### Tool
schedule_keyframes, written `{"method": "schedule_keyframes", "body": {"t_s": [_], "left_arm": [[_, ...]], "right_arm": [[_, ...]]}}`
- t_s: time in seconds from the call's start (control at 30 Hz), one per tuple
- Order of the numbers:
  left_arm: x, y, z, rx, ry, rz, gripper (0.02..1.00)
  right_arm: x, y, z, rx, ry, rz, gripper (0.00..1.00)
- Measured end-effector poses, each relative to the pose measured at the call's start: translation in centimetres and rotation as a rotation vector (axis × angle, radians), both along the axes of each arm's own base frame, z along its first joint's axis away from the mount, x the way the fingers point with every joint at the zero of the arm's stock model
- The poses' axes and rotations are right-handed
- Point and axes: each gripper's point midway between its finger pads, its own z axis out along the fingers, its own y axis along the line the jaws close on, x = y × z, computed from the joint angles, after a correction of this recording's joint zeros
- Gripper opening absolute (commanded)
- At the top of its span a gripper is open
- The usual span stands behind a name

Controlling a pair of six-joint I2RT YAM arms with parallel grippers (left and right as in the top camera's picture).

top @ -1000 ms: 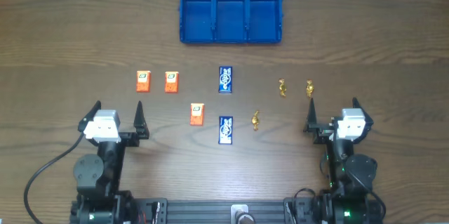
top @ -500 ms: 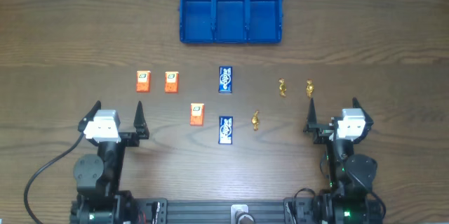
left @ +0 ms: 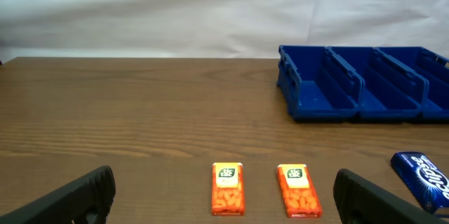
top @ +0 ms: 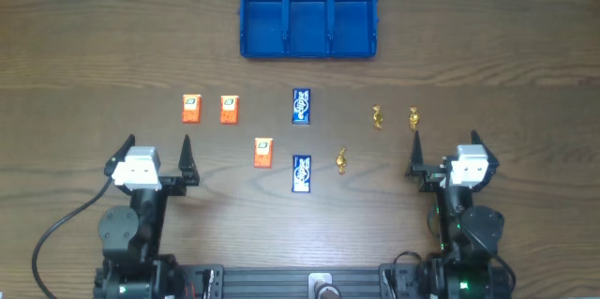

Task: Sort Candies Into Trays

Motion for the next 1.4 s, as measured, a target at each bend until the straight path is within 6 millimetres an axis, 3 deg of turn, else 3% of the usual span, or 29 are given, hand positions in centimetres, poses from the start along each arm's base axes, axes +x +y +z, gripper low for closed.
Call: {"method": "schedule_keyframes", "body": {"t_s": [0.43, 0.6, 0.77, 0.87, 0.97, 1.03, 1.17, 1.4], "left_arm": [[0.0, 0.0, 0.1, 0.0, -0.004, 0.0, 0.998], [0.0, -0.8, 0.1, -0.005, -0.005, -0.049, 0.998], [-1.6, -1.1, -0.9, -0.012, 0.156, -0.063, 0.996], [-3.3, -0.6, 3.0, 0.0, 0.158, -0.038, 0.996], [-4.9, -0.2, 9.5, 0.02, 0.069, -0.013, 0.998], [-5.2, 0.0, 11.8, 0.032, 0.059, -0.003, 0.998], [-3.1, 0.2, 12.6, 0.04, 0.175, 0.004, 0.998], [4.0, -0.7, 8.4, 0.051, 0.533, -0.032, 0.998]], "right_arm": [[0.0, 0.0, 0.0, 0.0, 0.0, 0.0, 1.0], [0.0, 0.0, 0.0, 0.0, 0.0, 0.0, 0.998], [0.0, 0.0, 0.0, 0.0, 0.0, 0.0, 0.998], [0.0, 0.0, 0.0, 0.0, 0.0, 0.0, 1.0], [0.0, 0.0, 0.0, 0.0, -0.001, 0.0, 1.0], [0.0, 0.0, 0.0, 0.0, -0.001, 0.0, 0.998], [0.0, 0.0, 0.0, -0.001, 0.0, 0.001, 0.996], [0.0, 0.0, 0.0, -0.003, -0.001, 0.001, 0.998]]}}
